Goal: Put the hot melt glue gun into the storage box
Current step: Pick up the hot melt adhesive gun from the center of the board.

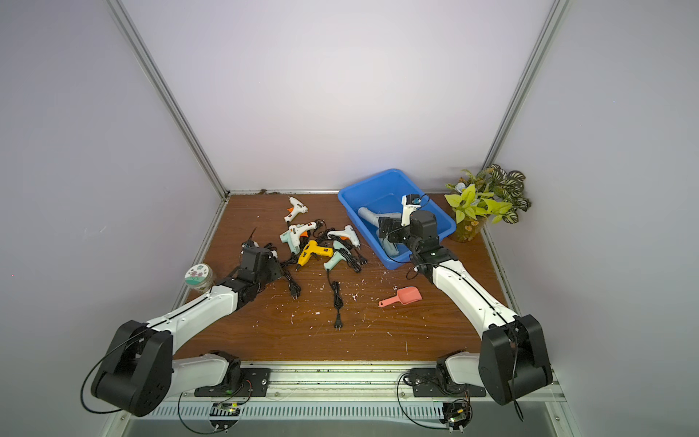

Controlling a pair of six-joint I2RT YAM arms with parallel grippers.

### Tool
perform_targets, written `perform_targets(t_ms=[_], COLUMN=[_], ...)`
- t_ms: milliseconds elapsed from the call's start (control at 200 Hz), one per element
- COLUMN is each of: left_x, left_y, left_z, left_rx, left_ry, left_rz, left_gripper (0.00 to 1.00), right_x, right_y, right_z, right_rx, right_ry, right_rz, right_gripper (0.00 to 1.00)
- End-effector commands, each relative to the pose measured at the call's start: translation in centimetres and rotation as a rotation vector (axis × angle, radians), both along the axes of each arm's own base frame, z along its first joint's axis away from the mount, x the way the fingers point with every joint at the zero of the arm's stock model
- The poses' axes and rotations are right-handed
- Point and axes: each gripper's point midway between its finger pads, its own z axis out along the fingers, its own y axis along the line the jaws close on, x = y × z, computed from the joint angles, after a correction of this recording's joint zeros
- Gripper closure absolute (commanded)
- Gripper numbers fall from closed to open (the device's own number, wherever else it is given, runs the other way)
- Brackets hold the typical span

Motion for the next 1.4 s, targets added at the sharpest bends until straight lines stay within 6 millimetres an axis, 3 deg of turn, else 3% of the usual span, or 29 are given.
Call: perform_targets(t_ms=[0, 475, 641, 1011, 1201, 1396], left_x=[0.5, 0.9, 1.3, 2.8, 2.7, 2.1], left_y=[-0.3, -0.5, -0.2, -0.8, -0.3, 0.3], left_z=[-0.3, -3.5, -4.0, -4.9, -4.9, -2.3], left_rx=[-0.012, -0.007, 0.01, -0.017, -0.011, 0.001], left_ry=[-0.02, 0.043, 0.042, 0.016, 0.019, -0.036], left_rz=[0.011, 0.018, 0.038, 0.036, 0.048, 0.06], left_gripper=[0.4, 0.48, 0.52, 0.51, 0.73, 0.89], right_x=[0.2, 0.4, 0.4, 0.2, 0.2, 0.4], right_y=[-0.1, -0.2, -0.2, 0.2, 0.2, 0.4], right_z=[1.7, 1.2, 1.2, 0.9, 1.0, 1.4], right_rx=[0.031, 0.028, 0.016, 0.004, -0.001, 0.01], right_ry=[-0.042, -0.008, -0.003, -0.006, -0.001, 0.005], right_rz=[-0.009, -0.023, -0.023, 0.015, 0.016, 0.017], right_gripper=[0.01, 0.01, 0.01, 0.01, 0.01, 0.01])
